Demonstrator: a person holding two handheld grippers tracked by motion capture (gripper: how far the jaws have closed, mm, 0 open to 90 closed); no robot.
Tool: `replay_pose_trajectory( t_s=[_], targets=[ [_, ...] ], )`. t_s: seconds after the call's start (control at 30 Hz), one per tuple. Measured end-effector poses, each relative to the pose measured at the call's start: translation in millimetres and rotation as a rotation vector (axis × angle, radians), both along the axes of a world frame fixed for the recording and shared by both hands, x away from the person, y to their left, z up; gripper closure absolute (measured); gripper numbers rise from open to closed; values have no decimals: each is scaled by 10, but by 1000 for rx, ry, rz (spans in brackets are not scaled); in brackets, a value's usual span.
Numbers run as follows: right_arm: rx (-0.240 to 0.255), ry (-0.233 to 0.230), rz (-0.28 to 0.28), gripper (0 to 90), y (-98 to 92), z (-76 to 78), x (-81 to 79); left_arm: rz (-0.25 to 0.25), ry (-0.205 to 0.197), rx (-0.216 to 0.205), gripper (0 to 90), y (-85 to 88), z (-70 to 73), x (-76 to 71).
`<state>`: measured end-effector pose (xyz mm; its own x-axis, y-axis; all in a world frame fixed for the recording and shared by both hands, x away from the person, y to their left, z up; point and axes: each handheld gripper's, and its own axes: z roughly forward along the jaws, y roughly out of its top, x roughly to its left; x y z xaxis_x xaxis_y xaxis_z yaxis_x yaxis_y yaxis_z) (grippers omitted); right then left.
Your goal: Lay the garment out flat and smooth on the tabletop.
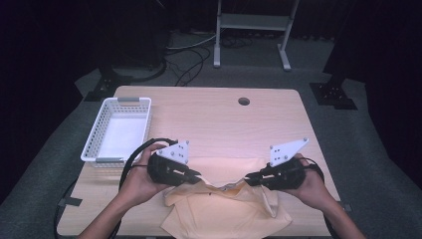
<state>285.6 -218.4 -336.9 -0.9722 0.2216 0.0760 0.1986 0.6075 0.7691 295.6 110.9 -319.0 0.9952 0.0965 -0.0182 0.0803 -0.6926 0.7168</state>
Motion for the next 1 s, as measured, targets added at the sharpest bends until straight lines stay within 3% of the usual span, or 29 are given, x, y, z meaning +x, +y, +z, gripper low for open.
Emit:
replay_pose_trajectory(
  t_s=[0.5,0.77,0.83,0.87,0.9,0.97,1.0],
  targets=[
    [-22,-49,-25,832,15,210,440,43,-44,-11,823,-11,186,482],
    [-39,-51,-50,832,10,259,771,108,-51,-29,823,-66,248,929],
    [-44,-60,-68,833,-1,314,911,150,-81,-40,822,-95,303,1081],
    [-50,-82,-102,833,3,423,1094,180,-107,-52,823,-116,342,1167],
    [-50,-82,-102,833,3,423,1094,215,-132,-64,823,-147,392,1270],
    [-54,-117,-150,833,39,600,1359,305,-201,-84,821,-228,530,1534],
    [-71,-189,-270,788,87,824,1734,357,-234,-101,735,-278,604,1687]
  ],
)
